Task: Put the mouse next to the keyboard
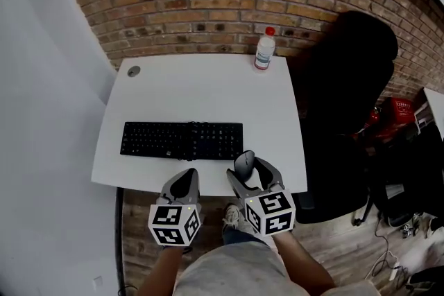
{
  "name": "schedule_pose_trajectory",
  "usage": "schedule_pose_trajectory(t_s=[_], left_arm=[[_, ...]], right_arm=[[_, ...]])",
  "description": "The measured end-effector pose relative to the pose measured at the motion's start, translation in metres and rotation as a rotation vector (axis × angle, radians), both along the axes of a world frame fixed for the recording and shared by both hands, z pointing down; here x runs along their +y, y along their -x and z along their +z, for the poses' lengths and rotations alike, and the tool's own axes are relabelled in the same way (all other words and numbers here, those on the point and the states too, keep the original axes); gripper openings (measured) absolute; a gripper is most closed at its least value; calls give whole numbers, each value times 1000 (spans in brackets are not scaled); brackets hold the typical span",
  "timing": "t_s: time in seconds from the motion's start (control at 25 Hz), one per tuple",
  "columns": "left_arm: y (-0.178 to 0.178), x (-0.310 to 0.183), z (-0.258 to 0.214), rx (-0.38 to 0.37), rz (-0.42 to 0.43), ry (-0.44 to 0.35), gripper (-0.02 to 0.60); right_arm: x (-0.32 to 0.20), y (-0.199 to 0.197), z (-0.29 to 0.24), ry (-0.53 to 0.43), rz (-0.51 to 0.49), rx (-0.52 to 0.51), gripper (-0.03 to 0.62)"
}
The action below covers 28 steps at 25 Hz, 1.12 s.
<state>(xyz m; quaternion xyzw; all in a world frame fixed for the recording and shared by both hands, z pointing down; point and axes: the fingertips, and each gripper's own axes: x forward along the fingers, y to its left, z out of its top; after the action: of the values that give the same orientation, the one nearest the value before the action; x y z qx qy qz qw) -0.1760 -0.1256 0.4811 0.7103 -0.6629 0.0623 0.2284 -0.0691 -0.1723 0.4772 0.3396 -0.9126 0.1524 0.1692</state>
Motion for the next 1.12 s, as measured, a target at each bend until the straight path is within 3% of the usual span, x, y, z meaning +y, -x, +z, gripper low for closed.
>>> schedule_pose_trajectory(t_s=[0.48, 0.8, 1.12], left_arm=[[-15, -91, -1, -40, 50, 38, -3], [-12, -113, 3, -19, 80, 51, -3], [-9, -131, 11, 3, 184, 62, -3]], right_arm=[[-86, -31, 14, 56, 70, -1, 299], [-103, -36, 32, 107, 110, 49, 299], [-112, -42, 51, 158, 215, 117, 299]])
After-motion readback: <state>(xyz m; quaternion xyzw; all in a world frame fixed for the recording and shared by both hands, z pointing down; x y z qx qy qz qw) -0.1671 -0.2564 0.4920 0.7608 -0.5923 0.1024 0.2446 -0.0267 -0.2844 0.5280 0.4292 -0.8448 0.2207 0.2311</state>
